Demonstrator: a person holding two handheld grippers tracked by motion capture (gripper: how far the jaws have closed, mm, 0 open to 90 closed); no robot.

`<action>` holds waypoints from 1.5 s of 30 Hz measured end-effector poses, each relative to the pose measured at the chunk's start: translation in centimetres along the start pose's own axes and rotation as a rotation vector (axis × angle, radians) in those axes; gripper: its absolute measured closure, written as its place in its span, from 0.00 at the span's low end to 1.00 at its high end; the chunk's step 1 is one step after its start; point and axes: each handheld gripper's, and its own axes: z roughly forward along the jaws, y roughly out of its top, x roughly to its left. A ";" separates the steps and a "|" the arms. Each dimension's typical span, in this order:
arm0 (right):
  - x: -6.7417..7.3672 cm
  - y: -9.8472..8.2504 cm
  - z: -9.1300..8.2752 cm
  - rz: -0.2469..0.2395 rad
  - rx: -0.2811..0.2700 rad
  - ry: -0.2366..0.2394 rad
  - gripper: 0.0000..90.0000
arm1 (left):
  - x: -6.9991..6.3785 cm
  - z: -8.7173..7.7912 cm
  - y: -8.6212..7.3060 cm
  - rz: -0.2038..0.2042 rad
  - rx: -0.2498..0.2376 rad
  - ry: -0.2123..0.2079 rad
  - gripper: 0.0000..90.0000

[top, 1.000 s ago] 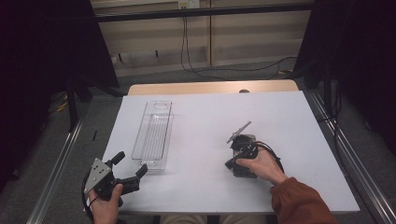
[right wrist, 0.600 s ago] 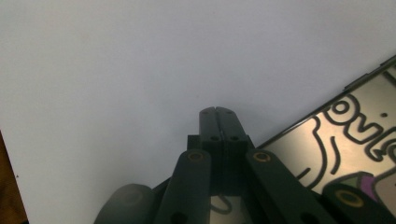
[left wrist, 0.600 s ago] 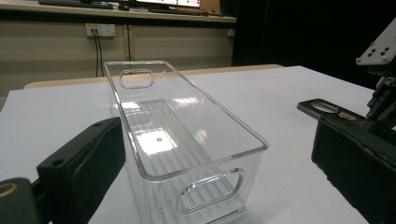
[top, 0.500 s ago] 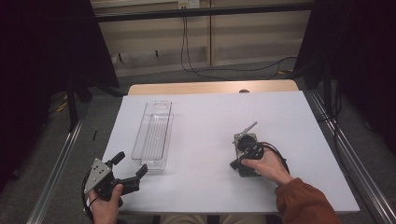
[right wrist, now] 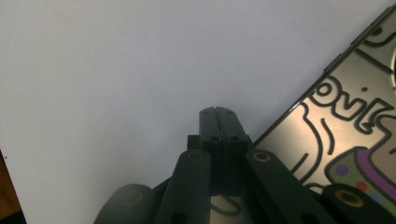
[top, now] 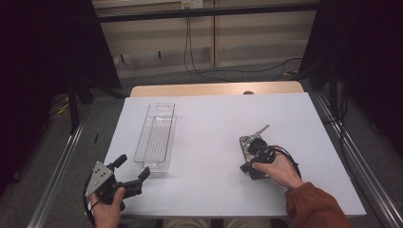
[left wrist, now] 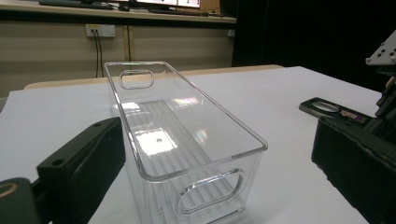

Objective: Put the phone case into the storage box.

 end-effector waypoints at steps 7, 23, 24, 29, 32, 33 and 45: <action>-0.1 -0.7 -0.5 0.012 0.006 -0.014 1.00 | 0.0 0.0 0.0 -0.003 -0.001 0.006 0.03; -1.1 -1.9 -1.3 0.007 -0.023 -0.040 1.00 | 0.1 0.0 0.0 -0.007 -0.001 0.006 0.03; -1.1 -2.0 -1.3 0.008 -0.029 -0.043 1.00 | 0.1 0.0 0.0 -0.006 0.000 0.003 0.03; -0.7 -1.9 -1.4 -0.015 -0.036 -0.045 0.95 | -0.1 0.1 0.0 -0.013 -0.004 -0.008 0.03; -0.5 -1.9 -1.4 -0.037 -0.047 -0.029 0.92 | 0.1 0.1 0.0 -0.007 -0.001 0.001 0.03; -0.5 -1.9 -1.5 -0.033 -0.049 -0.028 0.91 | 0.1 0.1 0.0 -0.007 -0.001 0.000 0.03; -0.3 -1.9 -2.7 -0.089 -0.200 -0.016 0.48 | 0.0 0.1 0.0 -0.014 -0.002 0.001 0.03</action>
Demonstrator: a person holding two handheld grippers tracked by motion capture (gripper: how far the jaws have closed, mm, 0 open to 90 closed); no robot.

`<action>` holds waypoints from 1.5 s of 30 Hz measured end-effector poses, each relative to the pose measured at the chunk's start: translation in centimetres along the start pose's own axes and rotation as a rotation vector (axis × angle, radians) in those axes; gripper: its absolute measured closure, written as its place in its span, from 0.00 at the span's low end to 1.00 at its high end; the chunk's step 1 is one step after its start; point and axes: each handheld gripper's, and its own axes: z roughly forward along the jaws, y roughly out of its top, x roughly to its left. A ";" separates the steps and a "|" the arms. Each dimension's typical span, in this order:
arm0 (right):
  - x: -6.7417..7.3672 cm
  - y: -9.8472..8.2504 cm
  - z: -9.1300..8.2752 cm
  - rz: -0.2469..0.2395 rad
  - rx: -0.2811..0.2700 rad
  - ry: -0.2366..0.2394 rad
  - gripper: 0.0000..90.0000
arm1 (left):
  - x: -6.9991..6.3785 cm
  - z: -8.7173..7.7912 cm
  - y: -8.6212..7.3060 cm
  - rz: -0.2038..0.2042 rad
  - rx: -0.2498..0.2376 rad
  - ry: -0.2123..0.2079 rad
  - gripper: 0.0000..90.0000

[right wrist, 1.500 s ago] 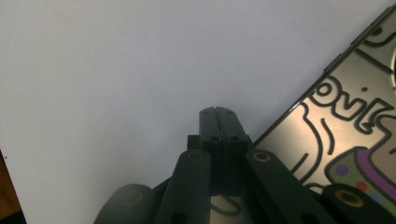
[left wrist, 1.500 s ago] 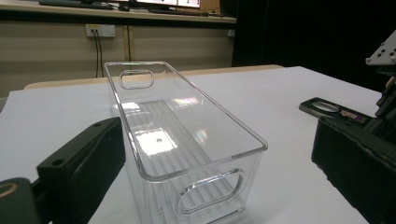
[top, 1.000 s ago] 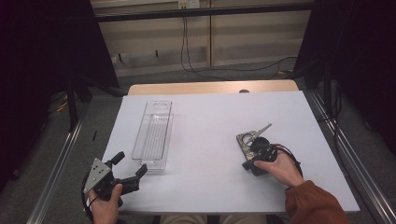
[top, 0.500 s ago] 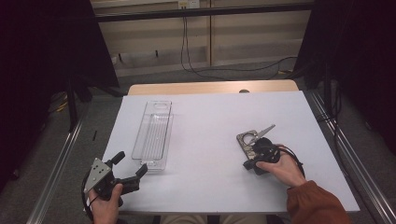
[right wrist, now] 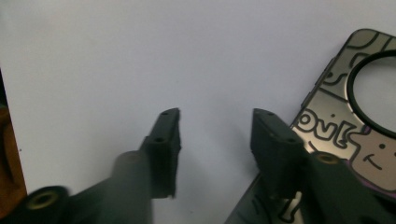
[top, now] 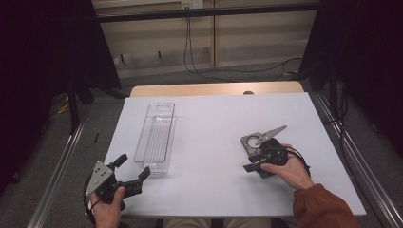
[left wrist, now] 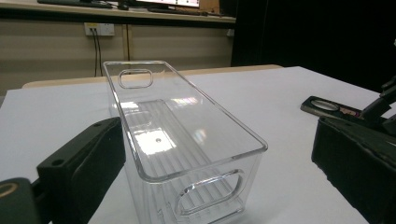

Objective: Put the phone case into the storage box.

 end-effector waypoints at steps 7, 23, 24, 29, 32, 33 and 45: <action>0.6 0.5 0.1 -0.057 -0.059 -0.068 0.05 | 0.0 0.0 0.0 -0.001 0.002 0.000 0.03; -0.5 0.1 -2.0 0.089 -0.131 -0.157 0.07 | 0.0 0.0 -0.1 0.005 0.009 -0.004 0.03; -0.7 -0.2 -2.1 0.096 -0.123 -0.167 0.06 | 0.0 0.0 -0.1 0.004 0.010 -0.003 0.03; -1.1 -0.8 -2.6 0.129 -0.096 -0.202 0.06 | 0.0 0.0 -0.1 0.010 0.016 0.002 0.03; -1.3 -0.9 -2.9 0.141 -0.089 -0.212 0.06 | 0.0 0.0 -0.1 0.010 0.016 0.003 0.03; -1.5 -0.8 -3.0 0.140 -0.078 -0.222 0.06 | 0.0 0.0 -0.1 0.008 0.012 -0.009 0.03; -3.5 0.8 -1.2 0.194 0.067 -0.252 0.05 | 0.1 0.0 -0.1 0.006 0.015 -0.005 0.03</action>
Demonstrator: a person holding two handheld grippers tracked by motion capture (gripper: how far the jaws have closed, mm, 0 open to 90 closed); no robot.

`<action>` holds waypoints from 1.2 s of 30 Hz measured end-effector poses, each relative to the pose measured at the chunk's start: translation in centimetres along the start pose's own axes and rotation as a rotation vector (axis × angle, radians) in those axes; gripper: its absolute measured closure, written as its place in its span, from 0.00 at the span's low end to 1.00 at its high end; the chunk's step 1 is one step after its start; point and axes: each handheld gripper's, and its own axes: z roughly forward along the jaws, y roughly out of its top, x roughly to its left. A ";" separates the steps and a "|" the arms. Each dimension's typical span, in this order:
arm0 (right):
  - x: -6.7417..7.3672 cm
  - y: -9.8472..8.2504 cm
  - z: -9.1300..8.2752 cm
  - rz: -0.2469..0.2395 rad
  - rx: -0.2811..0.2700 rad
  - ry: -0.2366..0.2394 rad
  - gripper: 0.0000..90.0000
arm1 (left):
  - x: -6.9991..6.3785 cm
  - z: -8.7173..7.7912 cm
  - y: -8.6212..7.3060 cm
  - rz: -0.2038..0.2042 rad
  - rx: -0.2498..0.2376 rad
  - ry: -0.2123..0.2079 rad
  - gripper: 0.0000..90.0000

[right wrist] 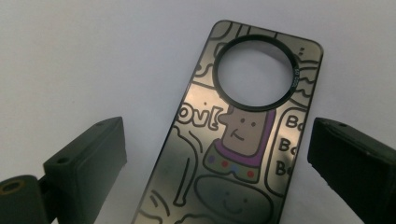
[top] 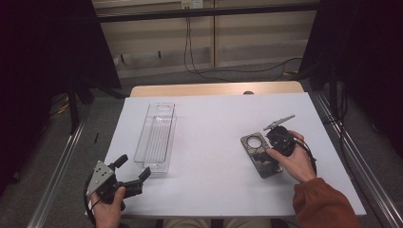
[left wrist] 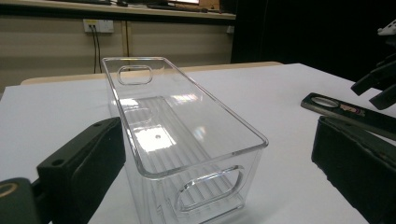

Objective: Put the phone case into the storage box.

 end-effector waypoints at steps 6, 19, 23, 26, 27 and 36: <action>-0.2 0.4 1.5 0.052 0.058 -0.044 0.06 | -0.1 -0.1 0.0 -0.002 -0.002 0.000 0.03; 0.4 0.5 3.1 0.056 0.137 -0.113 0.05 | -0.1 -0.1 0.0 -0.004 -0.001 0.001 0.03; 0.4 0.4 3.5 0.047 0.143 -0.119 0.03 | -0.1 -0.2 0.0 -0.001 0.002 -0.002 0.03; 0.7 0.4 3.6 0.051 0.157 -0.146 0.02 | -0.1 -0.1 0.0 -0.005 0.003 -0.004 0.03; 0.9 0.4 3.7 0.057 0.146 -0.153 0.02 | 0.0 -0.2 0.0 0.000 0.004 -0.001 0.03; 1.2 0.0 3.7 0.080 0.148 -0.190 0.00 | 0.0 -0.2 0.0 0.000 0.004 -0.002 0.03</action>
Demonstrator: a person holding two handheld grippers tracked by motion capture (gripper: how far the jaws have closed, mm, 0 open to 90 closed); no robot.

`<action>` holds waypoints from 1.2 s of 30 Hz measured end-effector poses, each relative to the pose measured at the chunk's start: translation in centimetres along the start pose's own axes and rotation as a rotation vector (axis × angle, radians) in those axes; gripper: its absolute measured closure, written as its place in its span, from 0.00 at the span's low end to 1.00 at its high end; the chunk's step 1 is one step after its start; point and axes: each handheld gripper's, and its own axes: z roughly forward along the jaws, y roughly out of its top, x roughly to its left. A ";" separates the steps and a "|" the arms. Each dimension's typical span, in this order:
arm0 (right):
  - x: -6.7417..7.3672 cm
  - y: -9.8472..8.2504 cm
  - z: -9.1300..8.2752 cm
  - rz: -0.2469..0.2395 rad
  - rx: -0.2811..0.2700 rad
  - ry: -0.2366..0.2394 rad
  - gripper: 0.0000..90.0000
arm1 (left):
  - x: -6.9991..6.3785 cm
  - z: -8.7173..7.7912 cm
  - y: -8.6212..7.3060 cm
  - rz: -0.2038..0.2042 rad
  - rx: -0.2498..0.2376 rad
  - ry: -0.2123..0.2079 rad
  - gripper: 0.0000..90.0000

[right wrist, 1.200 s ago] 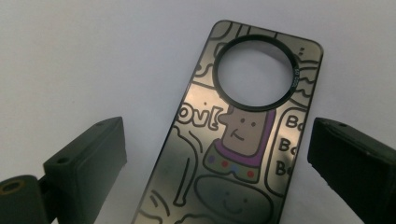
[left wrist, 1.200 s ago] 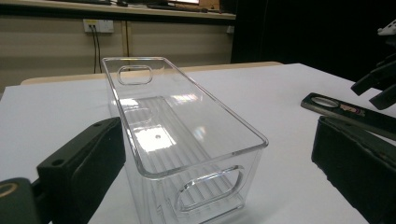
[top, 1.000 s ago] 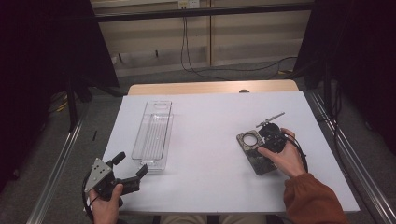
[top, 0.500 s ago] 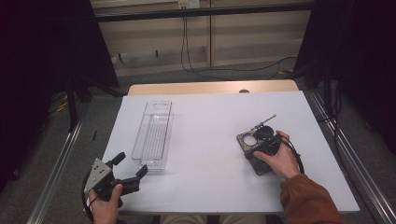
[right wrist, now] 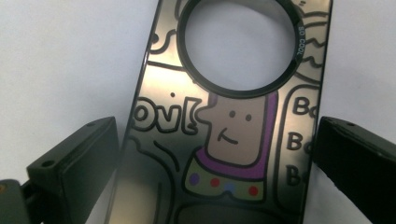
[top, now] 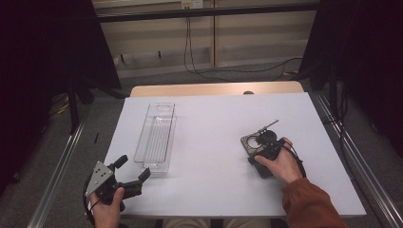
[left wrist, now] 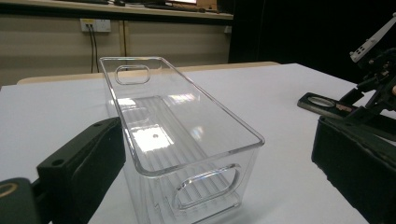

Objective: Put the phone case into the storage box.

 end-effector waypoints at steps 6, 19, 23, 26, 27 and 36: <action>-0.1 -0.2 0.1 0.000 -0.016 0.002 0.00 | -0.1 0.0 0.0 -0.007 -0.003 0.004 0.03; -0.1 0.4 0.1 0.005 0.025 0.014 0.03 | -0.1 0.0 0.0 -0.005 -0.003 -0.005 0.03; -0.1 0.7 0.0 -0.006 0.043 0.019 0.07 | -0.1 0.0 0.0 0.006 0.007 -0.012 0.03; 0.0 0.9 0.0 0.002 0.062 0.015 0.08 | -0.1 0.0 0.0 0.002 0.003 -0.010 0.03; -0.1 1.0 0.0 -0.017 0.064 0.019 0.09 | -0.1 0.0 0.0 0.003 0.004 -0.011 0.03; 0.0 1.2 -0.3 -0.019 0.082 0.027 0.14 | 0.0 0.1 0.0 0.001 0.004 -0.007 0.03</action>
